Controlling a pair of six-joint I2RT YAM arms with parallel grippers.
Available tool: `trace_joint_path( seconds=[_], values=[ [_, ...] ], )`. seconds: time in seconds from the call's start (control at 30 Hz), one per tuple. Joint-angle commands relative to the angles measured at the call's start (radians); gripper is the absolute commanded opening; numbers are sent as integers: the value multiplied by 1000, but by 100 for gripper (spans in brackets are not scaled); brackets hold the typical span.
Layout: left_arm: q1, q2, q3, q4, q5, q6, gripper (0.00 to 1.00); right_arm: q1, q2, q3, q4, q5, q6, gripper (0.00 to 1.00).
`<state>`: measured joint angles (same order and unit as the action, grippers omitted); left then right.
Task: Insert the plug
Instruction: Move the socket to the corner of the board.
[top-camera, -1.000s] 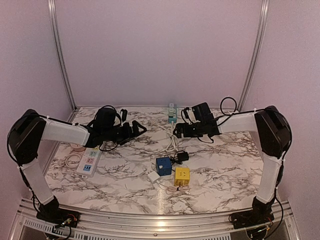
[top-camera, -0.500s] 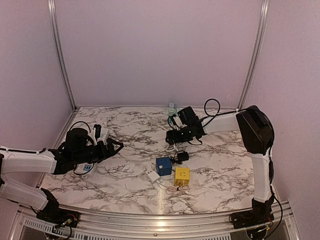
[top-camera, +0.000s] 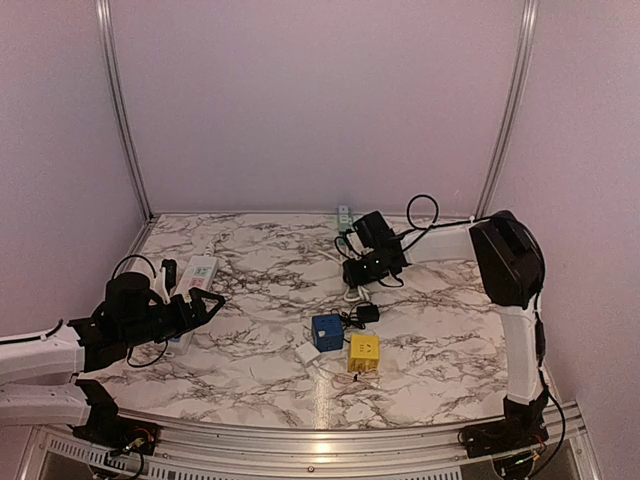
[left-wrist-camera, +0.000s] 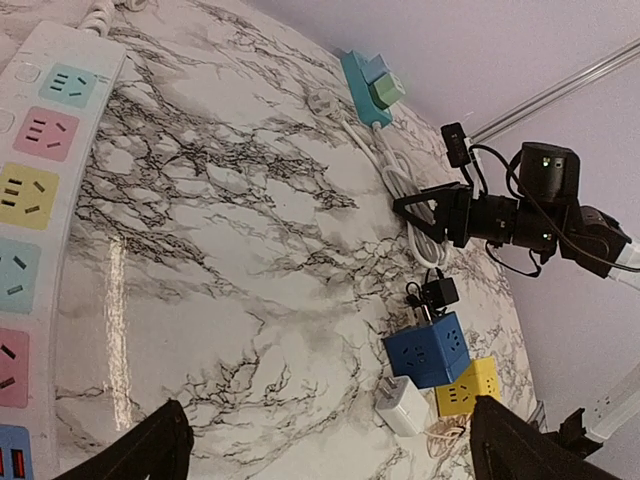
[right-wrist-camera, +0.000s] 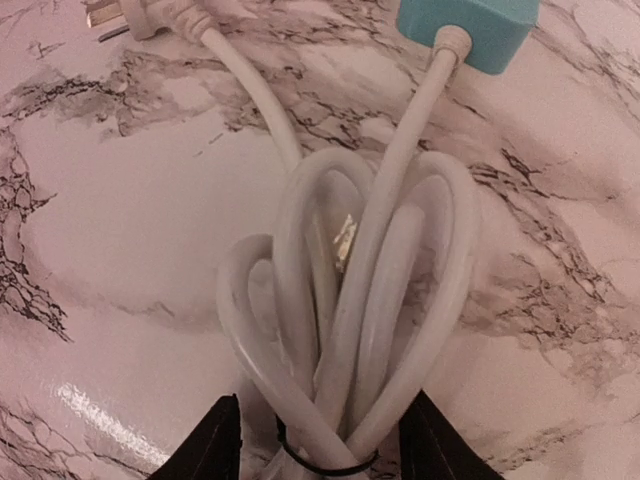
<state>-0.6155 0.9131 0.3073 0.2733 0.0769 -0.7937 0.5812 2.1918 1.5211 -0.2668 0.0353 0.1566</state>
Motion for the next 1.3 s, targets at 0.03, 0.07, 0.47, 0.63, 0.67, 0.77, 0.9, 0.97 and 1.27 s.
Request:
trace_joint_path(
  seconds=[0.03, 0.07, 0.47, 0.63, 0.67, 0.77, 0.9, 0.97, 1.27],
  values=[
    [-3, -39, -20, -57, -34, 0, 99, -81, -22, -22, -50, 45, -10, 15],
    [-2, -38, -22, -54, -33, -2, 99, -99, -31, -34, -47, 40, -8, 15],
    [-3, -38, -42, -29, -21, -6, 99, -280, -230, -315, -74, 55, 34, 19],
    [-3, -33, -38, -18, -5, -1, 99, -319, -401, -474, -82, 58, 61, 24],
    [-3, -33, -36, -18, -5, 0, 99, -333, -435, -501, -85, 51, 67, 25],
    [-3, -29, -34, -5, -3, 1, 99, -382, -520, -571, -97, 24, 78, 27],
    [-3, -15, -30, 30, 8, -6, 99, -436, -595, -642, -126, 10, 74, 30],
    [-3, -4, -27, 44, 16, -8, 99, -453, -621, -676, -129, 0, 75, 30],
    [-3, 26, -21, 81, 32, -7, 99, -455, -655, -756, -138, -65, 86, 44]
  ],
)
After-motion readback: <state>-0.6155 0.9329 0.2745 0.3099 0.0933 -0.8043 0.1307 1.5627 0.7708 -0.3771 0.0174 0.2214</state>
